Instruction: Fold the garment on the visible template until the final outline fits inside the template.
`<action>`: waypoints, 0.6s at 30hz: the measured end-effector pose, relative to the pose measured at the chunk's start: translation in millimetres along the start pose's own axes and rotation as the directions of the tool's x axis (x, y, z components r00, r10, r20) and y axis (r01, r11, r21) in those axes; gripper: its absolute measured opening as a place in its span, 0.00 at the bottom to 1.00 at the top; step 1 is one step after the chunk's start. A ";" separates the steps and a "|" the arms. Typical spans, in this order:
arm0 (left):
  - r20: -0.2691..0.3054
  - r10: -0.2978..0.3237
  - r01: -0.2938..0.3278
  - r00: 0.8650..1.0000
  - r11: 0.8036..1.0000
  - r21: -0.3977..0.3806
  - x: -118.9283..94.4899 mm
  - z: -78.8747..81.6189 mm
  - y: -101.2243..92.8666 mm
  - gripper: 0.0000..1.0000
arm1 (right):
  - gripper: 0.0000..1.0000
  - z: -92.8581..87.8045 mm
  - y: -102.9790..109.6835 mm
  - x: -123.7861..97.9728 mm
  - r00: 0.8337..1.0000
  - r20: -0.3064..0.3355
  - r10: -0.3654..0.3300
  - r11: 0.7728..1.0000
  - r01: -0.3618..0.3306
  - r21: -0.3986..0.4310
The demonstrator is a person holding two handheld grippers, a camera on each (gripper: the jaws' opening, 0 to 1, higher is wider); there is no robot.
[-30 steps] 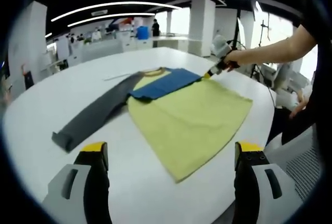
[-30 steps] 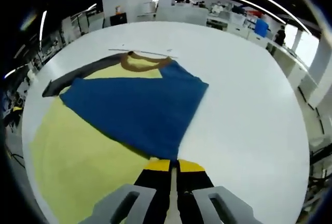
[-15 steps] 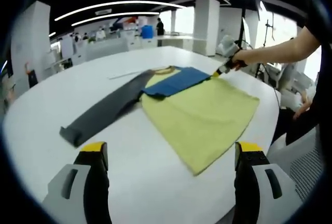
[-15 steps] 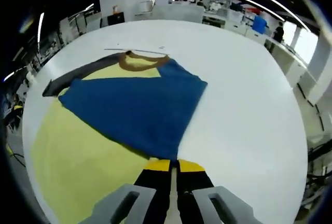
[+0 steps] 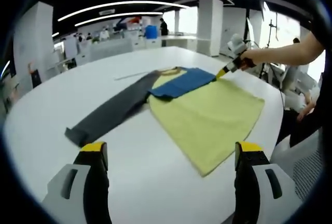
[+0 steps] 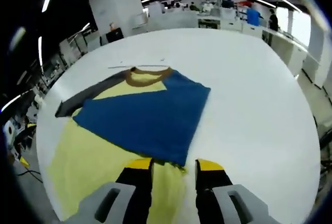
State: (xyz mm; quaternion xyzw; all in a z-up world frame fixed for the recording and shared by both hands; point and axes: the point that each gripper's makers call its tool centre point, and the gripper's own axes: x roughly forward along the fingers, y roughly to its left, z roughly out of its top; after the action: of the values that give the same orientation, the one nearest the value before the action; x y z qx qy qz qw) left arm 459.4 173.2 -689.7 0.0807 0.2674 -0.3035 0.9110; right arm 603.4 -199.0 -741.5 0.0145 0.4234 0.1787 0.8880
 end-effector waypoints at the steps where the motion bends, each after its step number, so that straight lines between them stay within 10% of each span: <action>1: 0.002 0.004 -0.004 1.000 1.000 -0.003 0.0 0.9 1.9 0.99 | 0.40 4.2 5.3 -2.1 0.999 0.020 0.026 1.000 -0.026 -0.011; 18: 0.015 0.078 -0.078 0.997 0.997 -0.029 -2.7 16.3 39.8 0.99 | 0.99 21.1 44.3 -39.2 0.978 0.122 0.168 0.973 -0.145 -0.180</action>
State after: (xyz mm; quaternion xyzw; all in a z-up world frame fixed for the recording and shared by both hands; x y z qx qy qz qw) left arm 488.5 201.5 -675.0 0.0759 0.2610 -0.2647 0.9252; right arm 583.2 -167.8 -690.8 -0.0157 0.3424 0.2822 0.8960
